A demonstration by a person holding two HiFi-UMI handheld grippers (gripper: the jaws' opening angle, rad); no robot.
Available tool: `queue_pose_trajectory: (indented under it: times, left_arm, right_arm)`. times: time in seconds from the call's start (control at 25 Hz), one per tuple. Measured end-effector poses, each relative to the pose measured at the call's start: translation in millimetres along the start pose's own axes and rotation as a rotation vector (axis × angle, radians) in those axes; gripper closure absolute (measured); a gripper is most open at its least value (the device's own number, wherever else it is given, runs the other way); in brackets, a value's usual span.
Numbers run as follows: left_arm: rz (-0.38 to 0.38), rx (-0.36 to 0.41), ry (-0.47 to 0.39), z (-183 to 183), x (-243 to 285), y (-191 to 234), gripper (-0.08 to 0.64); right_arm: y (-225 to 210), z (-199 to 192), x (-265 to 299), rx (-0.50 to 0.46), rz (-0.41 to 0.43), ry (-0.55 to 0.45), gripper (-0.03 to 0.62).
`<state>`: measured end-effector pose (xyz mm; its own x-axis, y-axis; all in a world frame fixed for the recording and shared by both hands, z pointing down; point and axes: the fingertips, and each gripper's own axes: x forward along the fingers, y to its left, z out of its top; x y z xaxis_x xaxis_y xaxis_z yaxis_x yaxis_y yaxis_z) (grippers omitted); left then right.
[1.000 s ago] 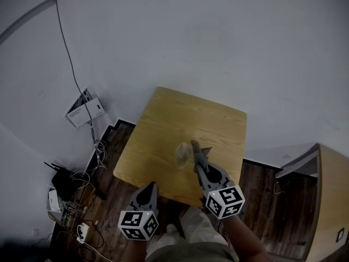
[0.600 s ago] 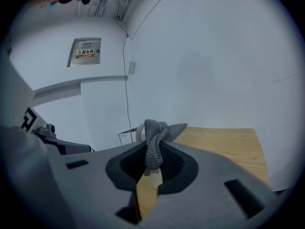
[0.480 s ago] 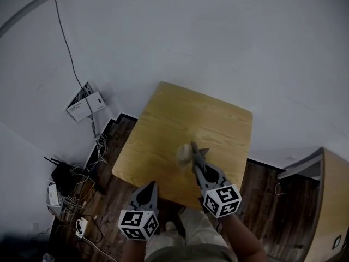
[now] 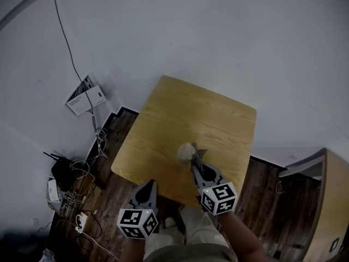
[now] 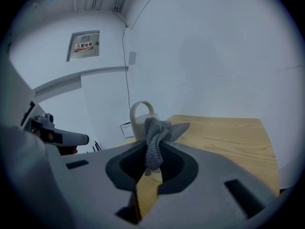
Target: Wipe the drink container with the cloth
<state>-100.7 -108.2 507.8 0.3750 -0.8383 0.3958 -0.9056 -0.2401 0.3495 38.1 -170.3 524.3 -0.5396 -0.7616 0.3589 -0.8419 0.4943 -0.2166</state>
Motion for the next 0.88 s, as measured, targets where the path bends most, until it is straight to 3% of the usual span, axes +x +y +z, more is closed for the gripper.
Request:
queue_pose_trajectory:
  times: [0.88]
  left_arm:
    - [0.019,-0.02,0.037,-15.0,11.0,0.5,0.557]
  right_arm:
    - [-7.7,-75.8,29.6,-0.046,0.012,0.215,0.565]
